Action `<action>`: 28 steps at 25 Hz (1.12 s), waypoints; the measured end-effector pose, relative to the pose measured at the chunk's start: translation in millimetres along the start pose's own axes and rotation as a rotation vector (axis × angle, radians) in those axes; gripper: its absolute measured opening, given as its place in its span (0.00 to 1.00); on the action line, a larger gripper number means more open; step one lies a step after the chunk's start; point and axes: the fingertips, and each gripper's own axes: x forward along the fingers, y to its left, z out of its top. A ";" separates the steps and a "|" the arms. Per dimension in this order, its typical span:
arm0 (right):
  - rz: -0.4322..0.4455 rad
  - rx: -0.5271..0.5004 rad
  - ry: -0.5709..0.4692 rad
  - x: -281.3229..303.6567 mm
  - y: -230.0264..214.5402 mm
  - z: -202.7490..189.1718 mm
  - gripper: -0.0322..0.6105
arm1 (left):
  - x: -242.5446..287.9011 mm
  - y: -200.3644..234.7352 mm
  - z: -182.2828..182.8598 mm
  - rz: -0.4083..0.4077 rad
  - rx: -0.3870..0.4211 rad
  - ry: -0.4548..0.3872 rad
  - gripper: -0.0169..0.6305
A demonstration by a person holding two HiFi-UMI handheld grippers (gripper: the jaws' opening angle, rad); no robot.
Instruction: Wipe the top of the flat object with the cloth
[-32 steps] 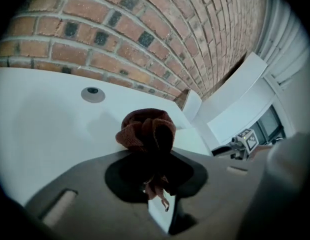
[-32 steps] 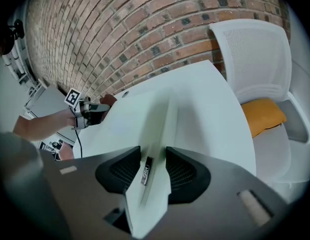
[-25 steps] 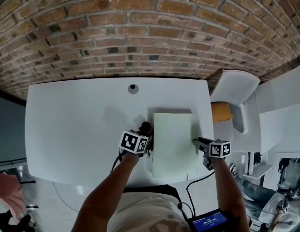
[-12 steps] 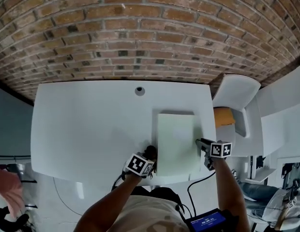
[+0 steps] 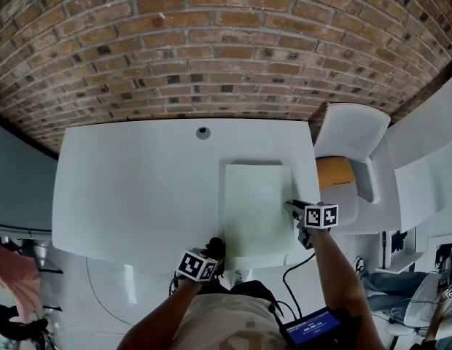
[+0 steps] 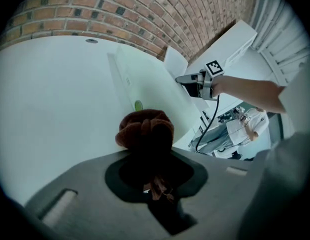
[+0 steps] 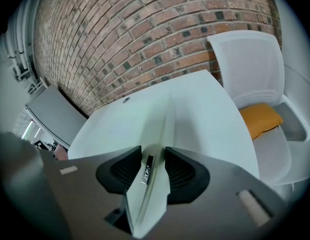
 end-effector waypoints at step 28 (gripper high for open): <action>0.115 -0.108 -0.024 0.6 2.9 2.5 0.32 | 70.1 -83.3 -2.6 0.044 -0.426 -0.221 0.14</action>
